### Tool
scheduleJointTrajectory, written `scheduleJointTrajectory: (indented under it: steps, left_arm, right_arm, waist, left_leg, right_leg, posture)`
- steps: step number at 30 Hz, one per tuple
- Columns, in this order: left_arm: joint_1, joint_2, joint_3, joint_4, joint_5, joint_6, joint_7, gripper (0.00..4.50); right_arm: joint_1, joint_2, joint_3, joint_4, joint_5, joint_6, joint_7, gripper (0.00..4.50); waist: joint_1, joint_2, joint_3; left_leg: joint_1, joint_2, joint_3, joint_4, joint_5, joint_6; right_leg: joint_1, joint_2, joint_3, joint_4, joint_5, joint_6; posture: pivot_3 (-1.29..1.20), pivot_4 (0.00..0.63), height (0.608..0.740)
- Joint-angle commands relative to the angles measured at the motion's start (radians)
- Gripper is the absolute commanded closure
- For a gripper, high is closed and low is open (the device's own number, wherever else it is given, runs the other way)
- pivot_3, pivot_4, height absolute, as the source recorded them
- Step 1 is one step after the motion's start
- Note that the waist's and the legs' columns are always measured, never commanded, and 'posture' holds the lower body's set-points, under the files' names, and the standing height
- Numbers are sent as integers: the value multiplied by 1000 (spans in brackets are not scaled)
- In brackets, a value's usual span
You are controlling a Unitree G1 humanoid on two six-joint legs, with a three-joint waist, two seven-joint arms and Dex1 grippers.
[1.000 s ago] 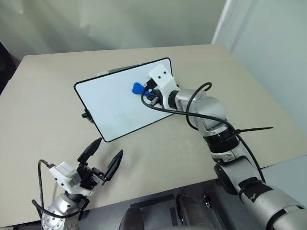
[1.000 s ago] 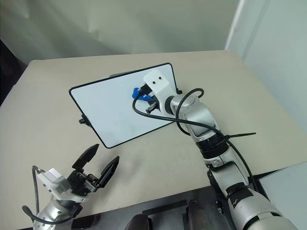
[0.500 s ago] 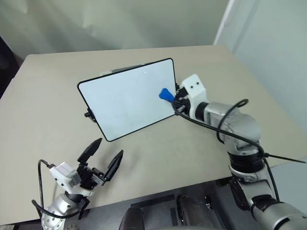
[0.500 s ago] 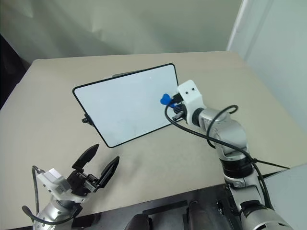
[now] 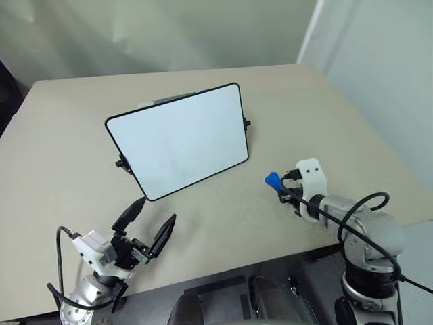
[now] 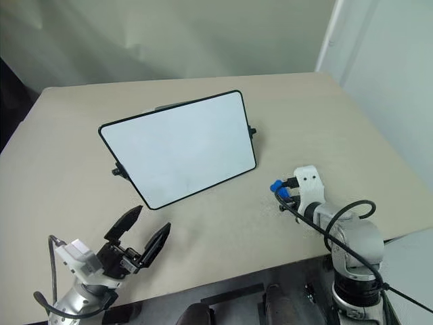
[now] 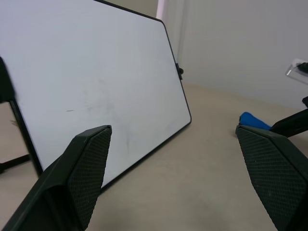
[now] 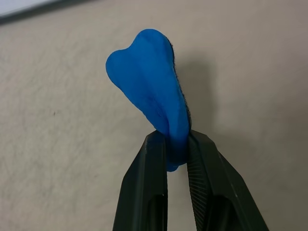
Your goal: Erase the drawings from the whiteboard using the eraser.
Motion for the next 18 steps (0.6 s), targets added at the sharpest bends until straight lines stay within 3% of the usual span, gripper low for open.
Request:
scheduleJointTrajectory:
  steps: [1,5,8,18]
  left_arm:
    - [8,-2,-8,-43,9,-17,-3,0]
    - [10,-4,-14,-46,13,-20,-1,0]
    - [13,-7,-19,-51,18,-22,0,0]
    - [32,-11,-51,-62,34,-27,-4,0]
  right_arm:
    - [-26,-3,-34,-4,-6,4,-29,3811]
    - [-30,-26,-58,-21,9,17,-20,2637]
    - [-26,-49,-89,-85,43,13,19,2093]
    - [99,-97,-213,-309,243,-152,205,2093]
  waist:
    - [0,0,0]
    - [1,0,0]
    - [2,0,0]
    - [6,0,0]
  left_leg:
    - [0,0,0,0,0,0]
    - [0,0,0,0,-1,2]
    - [0,0,0,0,-2,3]
    - [-2,0,2,0,-4,7]
  right_leg:
    - [0,0,0,0,0,0]
    - [0,0,0,0,0,0]
    - [-1,0,0,-1,-1,1]
    - [1,0,0,-1,-3,2]
  posture:
    - [0,150,740]
    - [0,150,740]
    - [0,150,740]
    - [0,150,740]
